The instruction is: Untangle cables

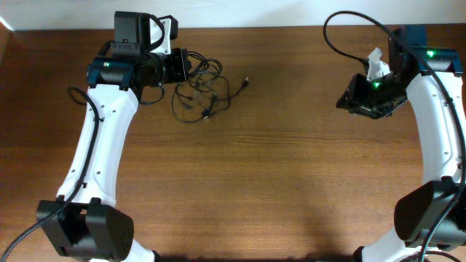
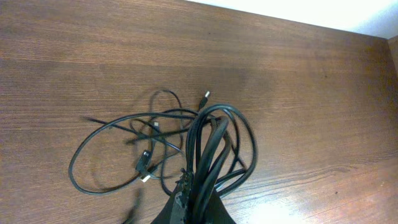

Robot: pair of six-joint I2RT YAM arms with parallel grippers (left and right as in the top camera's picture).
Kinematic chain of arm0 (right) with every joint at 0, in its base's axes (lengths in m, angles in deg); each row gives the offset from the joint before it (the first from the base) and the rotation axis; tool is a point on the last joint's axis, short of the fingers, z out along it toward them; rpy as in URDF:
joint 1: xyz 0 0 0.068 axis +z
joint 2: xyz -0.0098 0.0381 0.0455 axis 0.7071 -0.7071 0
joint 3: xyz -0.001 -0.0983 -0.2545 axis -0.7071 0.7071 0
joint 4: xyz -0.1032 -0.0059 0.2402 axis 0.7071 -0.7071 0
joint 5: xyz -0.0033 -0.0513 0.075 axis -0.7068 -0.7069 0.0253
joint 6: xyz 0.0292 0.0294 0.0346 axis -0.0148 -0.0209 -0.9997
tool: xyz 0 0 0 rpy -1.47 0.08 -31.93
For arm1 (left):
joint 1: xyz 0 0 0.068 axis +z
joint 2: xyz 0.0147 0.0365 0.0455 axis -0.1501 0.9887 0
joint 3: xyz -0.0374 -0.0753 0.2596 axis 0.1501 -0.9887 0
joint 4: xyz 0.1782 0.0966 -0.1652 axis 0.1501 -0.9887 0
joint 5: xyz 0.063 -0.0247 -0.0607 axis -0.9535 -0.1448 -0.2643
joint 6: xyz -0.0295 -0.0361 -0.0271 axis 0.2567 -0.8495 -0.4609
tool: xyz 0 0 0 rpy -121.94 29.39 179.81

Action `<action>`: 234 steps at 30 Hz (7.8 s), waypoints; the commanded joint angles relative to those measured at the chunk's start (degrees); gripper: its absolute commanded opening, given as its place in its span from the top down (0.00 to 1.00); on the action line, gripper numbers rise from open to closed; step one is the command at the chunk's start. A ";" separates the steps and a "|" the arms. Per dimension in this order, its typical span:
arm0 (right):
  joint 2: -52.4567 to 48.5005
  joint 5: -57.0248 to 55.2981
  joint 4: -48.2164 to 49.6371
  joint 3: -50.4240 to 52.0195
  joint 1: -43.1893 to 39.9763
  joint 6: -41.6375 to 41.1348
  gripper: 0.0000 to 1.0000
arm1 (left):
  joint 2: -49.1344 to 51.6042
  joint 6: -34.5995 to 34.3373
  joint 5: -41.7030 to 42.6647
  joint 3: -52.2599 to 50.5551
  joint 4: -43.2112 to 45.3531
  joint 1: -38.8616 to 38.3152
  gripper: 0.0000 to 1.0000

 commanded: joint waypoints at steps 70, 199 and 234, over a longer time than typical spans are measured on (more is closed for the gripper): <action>7.48 -21.18 -3.13 0.22 7.28 -3.08 0.04 | 9.44 4.50 -5.55 9.31 -28.02 -17.66 0.24; -11.41 14.27 36.02 0.31 33.86 -6.60 0.91 | -8.72 5.05 21.31 25.14 -21.07 -0.04 1.00; -11.41 -22.93 10.01 11.06 18.49 -17.62 0.96 | -23.65 -2.10 -21.22 29.59 18.14 -0.07 1.00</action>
